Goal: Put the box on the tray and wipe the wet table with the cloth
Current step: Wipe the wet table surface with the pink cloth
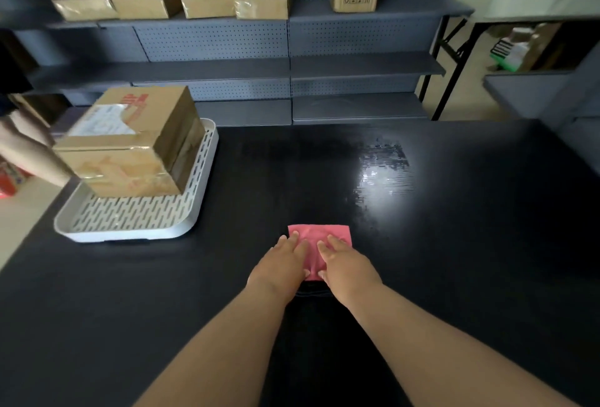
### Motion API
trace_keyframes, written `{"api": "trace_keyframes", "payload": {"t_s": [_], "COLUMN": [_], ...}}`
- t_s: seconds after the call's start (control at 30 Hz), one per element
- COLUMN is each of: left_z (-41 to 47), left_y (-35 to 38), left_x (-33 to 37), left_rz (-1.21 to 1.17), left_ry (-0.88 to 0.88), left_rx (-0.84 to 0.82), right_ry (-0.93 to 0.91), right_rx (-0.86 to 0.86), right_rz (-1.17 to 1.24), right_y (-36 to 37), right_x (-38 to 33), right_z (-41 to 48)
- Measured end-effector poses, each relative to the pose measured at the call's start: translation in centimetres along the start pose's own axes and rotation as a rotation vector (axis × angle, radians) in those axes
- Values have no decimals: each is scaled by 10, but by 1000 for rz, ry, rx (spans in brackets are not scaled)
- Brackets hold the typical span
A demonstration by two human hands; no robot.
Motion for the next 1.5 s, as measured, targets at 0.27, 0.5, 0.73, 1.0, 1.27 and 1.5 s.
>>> {"api": "trace_keyframes", "payload": {"t_s": [0.27, 0.5, 0.73, 1.0, 1.27, 1.5], "left_z": [-125, -165, -139, -50, 84, 173], "left_y": [52, 68, 57, 13, -56, -102], "left_x": [-41, -52, -53, -66, -92, -112], "left_rz": [8, 21, 97, 65, 47, 32], "left_ry": [1, -1, 12, 2, -62, -95], "left_rx": [-12, 12, 8, 1, -9, -5], "right_ry": [-37, -7, 24, 14, 11, 0], "right_rx": [56, 20, 24, 44, -1, -8], "right_rz": [-2, 16, 39, 57, 22, -34], "right_y": [67, 91, 82, 30, -50, -107], "right_x": [-81, -110, -105, -84, -61, -50], "right_z": [-97, -123, -94, -10, 118, 207]}}
Point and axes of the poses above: each hand's wrist, its own z-axis towards the middle knuckle, its own y-axis out of the palm, x = y × z, the point moved 7 cm from there along z, towards the middle knuckle, and after that the axes turned 7 degrees about -z, right-handed, at the moved point
